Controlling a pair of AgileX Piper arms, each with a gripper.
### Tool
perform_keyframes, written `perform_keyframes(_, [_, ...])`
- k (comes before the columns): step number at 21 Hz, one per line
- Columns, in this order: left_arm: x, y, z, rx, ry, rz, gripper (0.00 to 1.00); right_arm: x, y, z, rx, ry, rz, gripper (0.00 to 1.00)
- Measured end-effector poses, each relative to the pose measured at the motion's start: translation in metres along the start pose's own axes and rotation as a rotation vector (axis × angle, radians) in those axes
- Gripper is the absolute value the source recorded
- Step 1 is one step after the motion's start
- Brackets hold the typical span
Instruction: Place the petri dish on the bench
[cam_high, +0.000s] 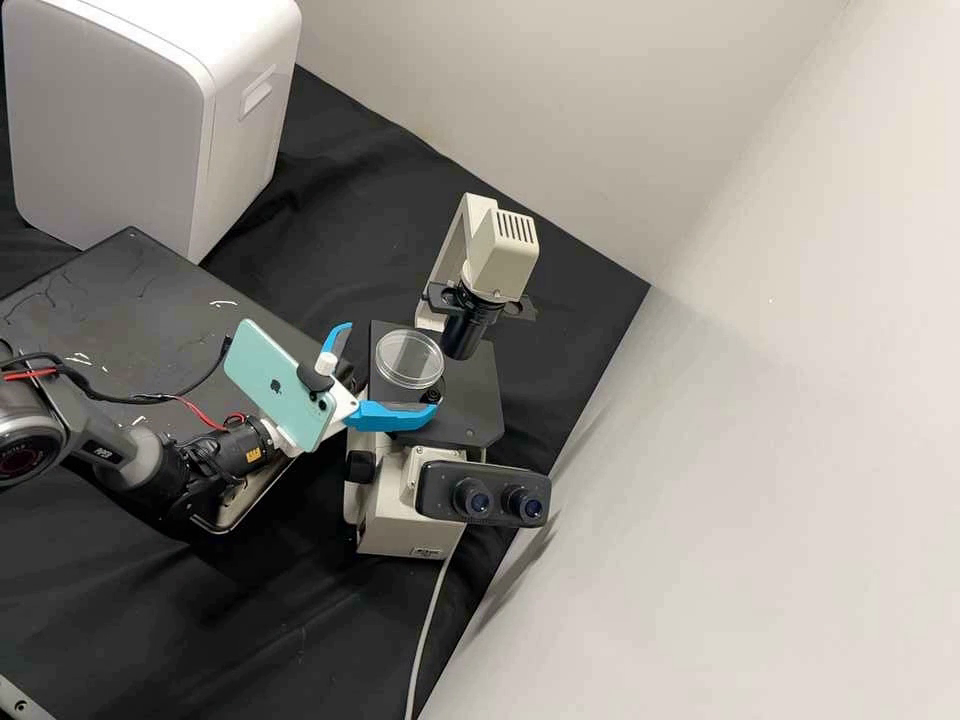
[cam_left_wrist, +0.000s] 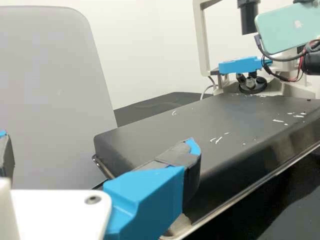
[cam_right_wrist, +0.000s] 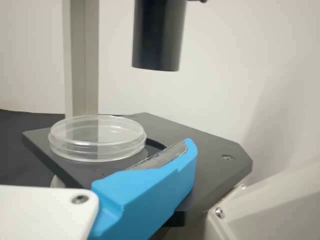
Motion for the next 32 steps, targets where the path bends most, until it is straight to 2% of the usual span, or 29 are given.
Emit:
perform_keyframes(7, [0.001,-0.0006,-0.001,0.003,0.007,-0.003,1.0,0.007,0.002,0.0,0.001,-0.006,0.009,1.0])
perform_keyframes(10, [0.001,-0.0006,-0.001,0.003,0.007,-0.003,1.0,0.012,0.006,0.002,0.021,-0.028,0.038,1.0])
perform_keyframes(16, [0.001,-0.0006,-0.001,0.003,0.007,-0.003,1.0,0.014,0.007,0.002,0.017,-0.034,0.04,1.0])
perform_keyframes(18, [0.0,-0.0007,0.0,0.003,0.005,-0.003,1.0,0.017,0.005,0.001,0.01,-0.045,0.046,1.0])
perform_keyframes(19, [0.0,-0.0007,0.0,0.003,0.005,-0.003,1.0,0.019,0.006,0.0,0.011,-0.052,0.059,1.0])
perform_keyframes(20, [0.0,-0.0007,0.0,0.003,0.005,-0.003,1.0,0.022,0.007,0.002,0.015,-0.075,0.079,1.0])
perform_keyframes(23, [0.0,-0.0007,0.0,0.003,0.005,-0.003,1.0,0.025,0.006,0.001,-0.005,-0.09,0.095,1.0])
perform_keyframes(27, [0.001,-0.0013,0.0,0.006,0.004,-0.007,1.0,0.029,0.005,0.0,-0.009,-0.108,0.115,1.0])
perform_keyframes(29, [0.001,-0.0022,0.0,0.011,0.004,-0.011,1.0,0.038,0.003,-0.003,-0.034,-0.095,0.083,1.0])
perform_keyframes(32, [0.001,-0.0023,0.001,0.011,0.002,-0.011,1.0,0.038,0.003,-0.004,-0.033,-0.095,0.084,1.0])
